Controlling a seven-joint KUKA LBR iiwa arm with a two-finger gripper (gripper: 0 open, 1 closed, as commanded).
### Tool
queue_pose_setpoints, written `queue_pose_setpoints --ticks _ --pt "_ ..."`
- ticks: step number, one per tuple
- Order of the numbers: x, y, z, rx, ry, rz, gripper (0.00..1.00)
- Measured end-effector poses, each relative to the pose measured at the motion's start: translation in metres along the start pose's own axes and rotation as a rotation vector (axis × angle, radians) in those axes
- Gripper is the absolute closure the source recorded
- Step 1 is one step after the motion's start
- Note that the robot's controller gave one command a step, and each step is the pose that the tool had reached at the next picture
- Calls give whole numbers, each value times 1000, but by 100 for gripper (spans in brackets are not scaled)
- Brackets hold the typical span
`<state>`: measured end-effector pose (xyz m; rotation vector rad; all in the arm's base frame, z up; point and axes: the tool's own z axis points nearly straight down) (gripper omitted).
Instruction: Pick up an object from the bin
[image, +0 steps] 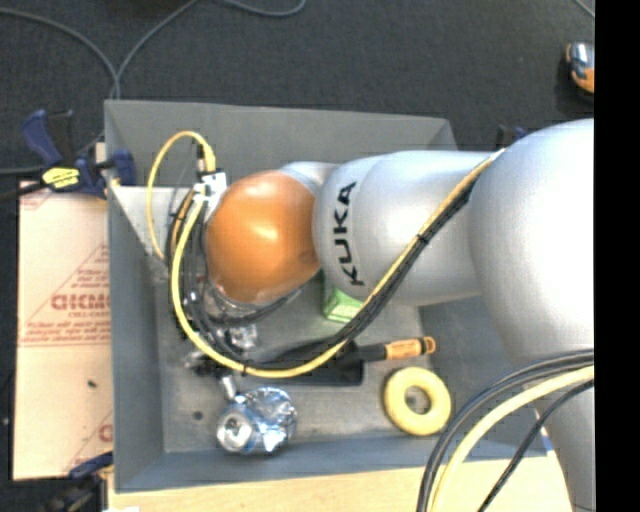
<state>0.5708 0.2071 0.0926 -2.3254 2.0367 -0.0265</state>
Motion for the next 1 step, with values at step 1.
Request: queue_pose_setpoints --ticks 1 --pt "0 2 -32 -14 6 -2 100"
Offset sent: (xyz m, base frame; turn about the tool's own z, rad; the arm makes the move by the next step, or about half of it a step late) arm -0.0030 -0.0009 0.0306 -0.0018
